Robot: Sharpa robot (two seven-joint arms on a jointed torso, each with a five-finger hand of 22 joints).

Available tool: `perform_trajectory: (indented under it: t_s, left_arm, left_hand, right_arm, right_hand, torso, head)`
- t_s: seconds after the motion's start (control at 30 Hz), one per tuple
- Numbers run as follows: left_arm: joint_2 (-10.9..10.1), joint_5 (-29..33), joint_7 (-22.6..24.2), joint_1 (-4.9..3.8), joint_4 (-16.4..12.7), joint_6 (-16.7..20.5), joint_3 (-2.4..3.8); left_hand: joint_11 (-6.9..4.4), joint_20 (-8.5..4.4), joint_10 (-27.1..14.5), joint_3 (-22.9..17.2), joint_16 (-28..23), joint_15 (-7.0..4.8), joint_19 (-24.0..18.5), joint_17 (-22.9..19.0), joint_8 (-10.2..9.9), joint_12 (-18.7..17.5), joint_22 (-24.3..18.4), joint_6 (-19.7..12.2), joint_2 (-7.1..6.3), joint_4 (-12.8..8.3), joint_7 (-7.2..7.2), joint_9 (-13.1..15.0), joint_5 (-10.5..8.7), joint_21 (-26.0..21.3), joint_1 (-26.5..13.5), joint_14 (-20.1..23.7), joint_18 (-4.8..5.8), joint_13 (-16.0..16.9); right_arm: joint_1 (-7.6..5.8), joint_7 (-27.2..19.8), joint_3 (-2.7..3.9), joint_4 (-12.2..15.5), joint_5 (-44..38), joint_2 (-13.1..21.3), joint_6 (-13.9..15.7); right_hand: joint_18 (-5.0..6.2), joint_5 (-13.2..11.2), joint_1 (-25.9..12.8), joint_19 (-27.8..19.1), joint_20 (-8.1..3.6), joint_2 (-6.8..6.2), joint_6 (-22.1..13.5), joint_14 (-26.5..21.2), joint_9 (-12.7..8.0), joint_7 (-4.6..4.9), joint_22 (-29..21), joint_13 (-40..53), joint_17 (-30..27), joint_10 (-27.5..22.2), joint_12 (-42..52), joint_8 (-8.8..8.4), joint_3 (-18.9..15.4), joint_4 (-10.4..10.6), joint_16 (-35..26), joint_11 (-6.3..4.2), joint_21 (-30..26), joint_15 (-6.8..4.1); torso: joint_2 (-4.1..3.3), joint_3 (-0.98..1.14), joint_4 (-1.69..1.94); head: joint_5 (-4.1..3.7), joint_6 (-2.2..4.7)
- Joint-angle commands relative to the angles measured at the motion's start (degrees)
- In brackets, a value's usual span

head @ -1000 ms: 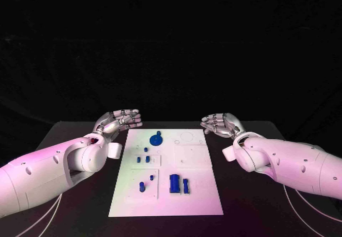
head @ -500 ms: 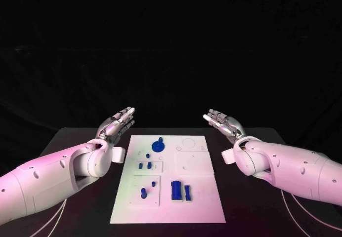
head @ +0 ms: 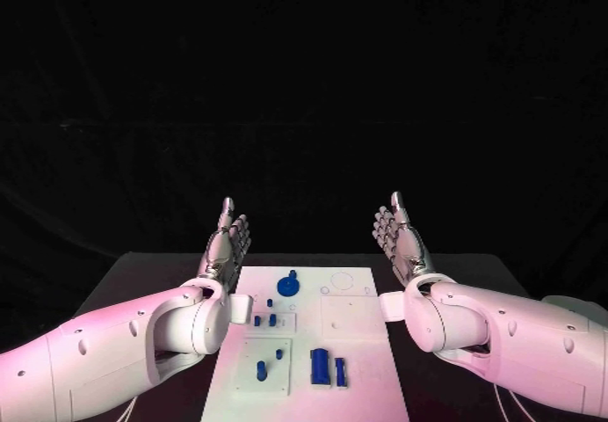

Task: Assemble the parts on the task board

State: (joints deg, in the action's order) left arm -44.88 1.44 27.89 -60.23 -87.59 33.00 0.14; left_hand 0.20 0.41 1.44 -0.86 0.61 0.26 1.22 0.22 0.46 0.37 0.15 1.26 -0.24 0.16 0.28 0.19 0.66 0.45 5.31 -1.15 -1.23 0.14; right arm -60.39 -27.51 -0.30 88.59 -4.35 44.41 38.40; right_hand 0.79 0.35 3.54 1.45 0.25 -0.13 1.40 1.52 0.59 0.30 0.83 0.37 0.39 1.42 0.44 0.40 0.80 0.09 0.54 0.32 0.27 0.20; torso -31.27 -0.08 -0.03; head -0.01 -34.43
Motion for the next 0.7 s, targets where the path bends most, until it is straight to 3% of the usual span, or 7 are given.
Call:
perform_trajectory:
  t_s: [0.03,0.17,0.7]
  left_arm:
    - [0.1,-1.3,1.8,0.04,-1.5,9.4,-0.06]
    - [0.2,-1.4,1.9,0.07,-2.3,11.1,-0.14]
    - [0.2,-1.4,1.9,0.07,-2.4,11.1,-0.14]
  left_hand:
    - [-0.20,-0.41,-1.4,0.9,-0.6,-0.26,-1.2,-0.2,-0.5,-0.4,-0.1,-1.3,0.24,-0.2,-0.28,-0.2,-0.66,-0.5,-5.3,1.1,1.23,-0.1]
    - [-0.20,-0.41,-1.4,0.9,-0.6,-0.26,-1.2,-0.2,-0.5,-0.4,-0.1,-1.3,0.24,-0.2,-0.28,-0.2,-0.66,-0.5,-5.3,1.1,1.23,-0.1]
    - [-0.20,-0.41,-1.4,0.9,-0.6,-0.26,-1.2,-0.2,-0.5,-0.4,-0.1,-1.3,0.24,-0.2,-0.28,-0.2,-0.66,-0.5,-5.3,1.1,1.23,-0.1]
  right_arm:
    - [0.21,-2.3,0.26,1.2,4.3,0.3,5.6]
    - [0.23,-2.3,0.30,1.4,4.4,0.3,5.7]
    - [0.23,-2.3,0.30,1.4,4.4,0.3,5.7]
  right_hand:
    - [-0.79,-0.4,-3.5,-1.4,-0.25,0.13,-1.4,-1.5,-0.6,-0.30,-0.8,-0.4,-0.4,-1.4,-0.4,-0.40,-0.8,-0.1,-0.5,-0.32,-0.3,-0.20]
    - [-0.79,-0.4,-3.5,-1.4,-0.25,0.13,-1.4,-1.5,-0.6,-0.30,-0.8,-0.4,-0.4,-1.4,-0.4,-0.40,-0.8,-0.1,-0.5,-0.32,-0.3,-0.20]
    - [-0.79,-0.4,-3.5,-1.4,-0.25,0.13,-1.4,-1.5,-0.6,-0.30,-0.8,-0.4,-0.4,-1.4,-0.4,-0.40,-0.8,-0.1,-0.5,-0.32,-0.3,-0.20]
  torso:
    - [0.09,0.08,0.03]
    - [0.09,0.08,0.03]
    - [0.09,0.08,0.03]
  head:
    - [0.01,0.05]
    - [0.01,0.05]
    - [0.01,0.05]
